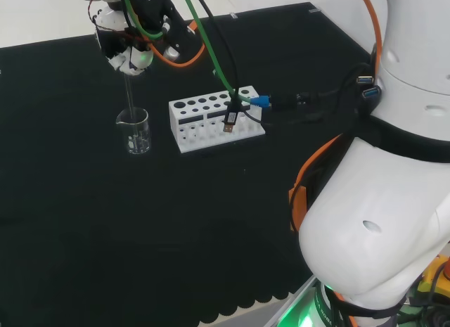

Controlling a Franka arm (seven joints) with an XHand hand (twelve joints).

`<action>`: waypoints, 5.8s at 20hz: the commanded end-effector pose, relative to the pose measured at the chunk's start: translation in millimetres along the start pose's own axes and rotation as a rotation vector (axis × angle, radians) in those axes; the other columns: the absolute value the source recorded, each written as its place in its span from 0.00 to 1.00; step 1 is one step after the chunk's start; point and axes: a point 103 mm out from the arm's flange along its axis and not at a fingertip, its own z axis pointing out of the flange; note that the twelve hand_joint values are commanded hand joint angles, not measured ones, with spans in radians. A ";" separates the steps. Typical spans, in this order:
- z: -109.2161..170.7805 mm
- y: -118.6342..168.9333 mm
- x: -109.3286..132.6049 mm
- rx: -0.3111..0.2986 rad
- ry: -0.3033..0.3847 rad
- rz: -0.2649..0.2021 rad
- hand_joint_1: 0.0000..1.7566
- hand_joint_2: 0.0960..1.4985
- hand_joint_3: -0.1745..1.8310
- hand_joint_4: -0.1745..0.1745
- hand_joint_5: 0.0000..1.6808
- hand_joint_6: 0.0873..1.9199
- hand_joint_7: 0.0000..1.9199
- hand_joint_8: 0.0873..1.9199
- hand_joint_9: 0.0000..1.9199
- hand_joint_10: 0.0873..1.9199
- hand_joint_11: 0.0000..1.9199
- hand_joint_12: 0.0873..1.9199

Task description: Put the glass rod back on the white test tube rack.

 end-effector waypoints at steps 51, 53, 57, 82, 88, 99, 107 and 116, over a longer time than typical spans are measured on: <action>-52.9 -34.3 -89.9 -0.017 0.002 0.153 0.76 0.37 0.46 0.00 0.71 0.28 0.70 0.41 0.89 0.30 0.84 0.37; -52.6 -36.3 -92.5 -0.022 0.002 0.158 0.76 0.37 0.46 0.00 0.71 0.28 0.70 0.41 0.89 0.30 0.84 0.37; -54.4 -38.9 -102.8 -0.026 0.009 0.169 0.76 0.37 0.46 0.00 0.71 0.28 0.70 0.41 0.89 0.30 0.84 0.37; -46.1 -87.0 -167.2 -0.026 0.026 0.284 0.76 0.37 0.46 0.00 0.71 0.28 0.70 0.41 0.89 0.30 0.84 0.37; -43.4 -101.3 -180.1 -0.028 0.032 0.315 0.76 0.37 0.46 0.00 0.71 0.28 0.70 0.41 0.89 0.30 0.84 0.37; -35.6 -123.5 -201.3 -0.026 0.040 0.358 0.76 0.37 0.46 0.00 0.72 0.27 0.70 0.41 0.89 0.30 0.84 0.36; -27.3 -136.2 -213.9 -0.008 0.041 0.384 0.76 0.37 0.46 0.00 0.72 0.27 0.70 0.41 0.89 0.29 0.84 0.36; -23.6 -141.0 -221.8 -0.001 0.050 0.411 0.76 0.37 0.46 0.00 0.72 0.27 0.70 0.41 0.89 0.29 0.84 0.36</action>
